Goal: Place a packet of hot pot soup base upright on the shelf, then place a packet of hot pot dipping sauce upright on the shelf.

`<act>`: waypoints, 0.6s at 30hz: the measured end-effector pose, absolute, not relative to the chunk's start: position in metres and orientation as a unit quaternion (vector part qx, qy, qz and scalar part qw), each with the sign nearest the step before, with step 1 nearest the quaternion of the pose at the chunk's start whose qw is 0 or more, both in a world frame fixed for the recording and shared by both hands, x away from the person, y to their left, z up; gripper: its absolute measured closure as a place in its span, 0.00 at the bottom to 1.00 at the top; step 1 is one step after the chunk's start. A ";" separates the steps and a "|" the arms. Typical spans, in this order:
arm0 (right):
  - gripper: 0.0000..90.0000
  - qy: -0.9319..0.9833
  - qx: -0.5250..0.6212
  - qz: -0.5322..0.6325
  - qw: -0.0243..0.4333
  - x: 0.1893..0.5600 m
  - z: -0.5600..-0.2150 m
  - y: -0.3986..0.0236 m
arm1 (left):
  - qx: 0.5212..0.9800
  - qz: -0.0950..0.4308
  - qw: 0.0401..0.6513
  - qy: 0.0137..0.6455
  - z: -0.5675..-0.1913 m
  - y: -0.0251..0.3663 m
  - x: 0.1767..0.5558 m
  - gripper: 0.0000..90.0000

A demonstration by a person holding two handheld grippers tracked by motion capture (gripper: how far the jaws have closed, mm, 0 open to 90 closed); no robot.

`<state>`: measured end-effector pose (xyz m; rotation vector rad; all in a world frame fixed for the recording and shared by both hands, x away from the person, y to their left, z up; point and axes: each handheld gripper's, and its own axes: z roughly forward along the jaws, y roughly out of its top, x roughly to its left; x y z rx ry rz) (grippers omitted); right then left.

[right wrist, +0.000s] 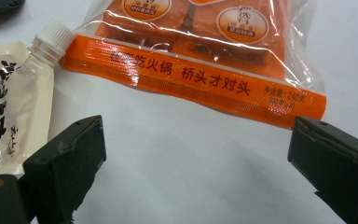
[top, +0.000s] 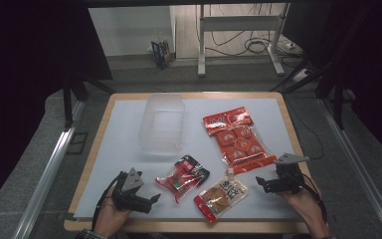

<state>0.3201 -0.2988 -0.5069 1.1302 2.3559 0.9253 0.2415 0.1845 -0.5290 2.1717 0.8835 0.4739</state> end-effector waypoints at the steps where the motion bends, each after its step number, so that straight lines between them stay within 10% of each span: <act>1: 0.04 0.834 0.402 0.328 0.186 0.320 -0.506 -0.298 | 0.845 0.185 0.367 0.342 -0.529 0.184 0.241 0.02; 10: 0.10 0.832 0.412 0.320 0.190 0.321 -0.503 -0.298 | 0.838 0.185 0.382 0.343 -0.526 0.187 0.241 0.02; 18: 0.41 0.822 0.432 0.319 0.191 0.325 -0.494 -0.303 | 0.838 0.185 0.383 0.342 -0.527 0.186 0.241 0.02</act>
